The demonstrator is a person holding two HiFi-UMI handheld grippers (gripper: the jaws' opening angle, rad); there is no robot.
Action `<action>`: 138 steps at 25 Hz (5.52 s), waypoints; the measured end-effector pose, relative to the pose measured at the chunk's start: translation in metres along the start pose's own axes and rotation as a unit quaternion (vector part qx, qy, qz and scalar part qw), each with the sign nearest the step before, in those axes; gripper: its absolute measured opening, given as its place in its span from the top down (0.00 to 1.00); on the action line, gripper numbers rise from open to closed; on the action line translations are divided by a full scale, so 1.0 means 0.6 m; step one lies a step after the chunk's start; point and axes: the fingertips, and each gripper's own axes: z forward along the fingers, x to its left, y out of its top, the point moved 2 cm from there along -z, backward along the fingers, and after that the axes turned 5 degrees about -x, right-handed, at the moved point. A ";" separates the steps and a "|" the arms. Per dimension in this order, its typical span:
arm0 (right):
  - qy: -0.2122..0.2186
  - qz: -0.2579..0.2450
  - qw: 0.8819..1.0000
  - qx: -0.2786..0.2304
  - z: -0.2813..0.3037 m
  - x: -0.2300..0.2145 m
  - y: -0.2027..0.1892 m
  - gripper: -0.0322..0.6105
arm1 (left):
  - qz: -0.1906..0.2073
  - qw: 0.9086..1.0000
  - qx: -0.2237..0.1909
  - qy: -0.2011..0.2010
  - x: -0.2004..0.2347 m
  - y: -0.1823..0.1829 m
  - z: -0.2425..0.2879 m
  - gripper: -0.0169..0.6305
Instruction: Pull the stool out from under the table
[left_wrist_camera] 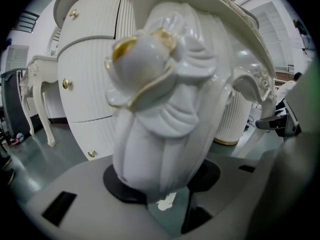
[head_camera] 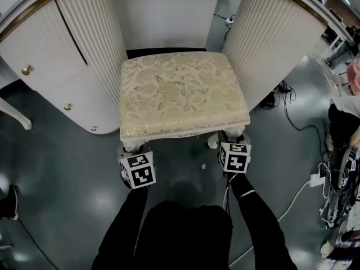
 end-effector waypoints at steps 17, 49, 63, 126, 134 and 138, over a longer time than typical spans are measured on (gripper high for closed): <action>0.013 -0.004 0.999 0.049 -0.045 -0.003 0.000 0.60 | -0.006 0.999 0.044 -0.017 -0.005 0.005 -0.024 0.67; 0.008 0.004 0.996 0.093 -0.075 -0.005 0.004 0.60 | -0.014 0.996 0.080 -0.027 -0.008 0.008 -0.046 0.67; 0.006 0.008 0.995 0.096 -0.069 -0.004 0.001 0.60 | -0.013 0.997 0.076 -0.018 -0.006 0.008 -0.042 0.67; 0.091 0.070 0.970 0.213 -0.443 0.093 0.523 0.94 | -0.062 0.967 0.242 -0.054 -0.054 0.531 -0.335 0.91; 0.098 0.051 0.977 0.180 -0.466 0.098 0.607 0.94 | -0.059 0.971 0.219 -0.081 -0.060 0.625 -0.357 0.95; 0.098 0.049 0.979 0.174 -0.473 0.096 0.632 0.94 | -0.052 0.972 0.211 -0.092 -0.065 0.650 -0.364 0.95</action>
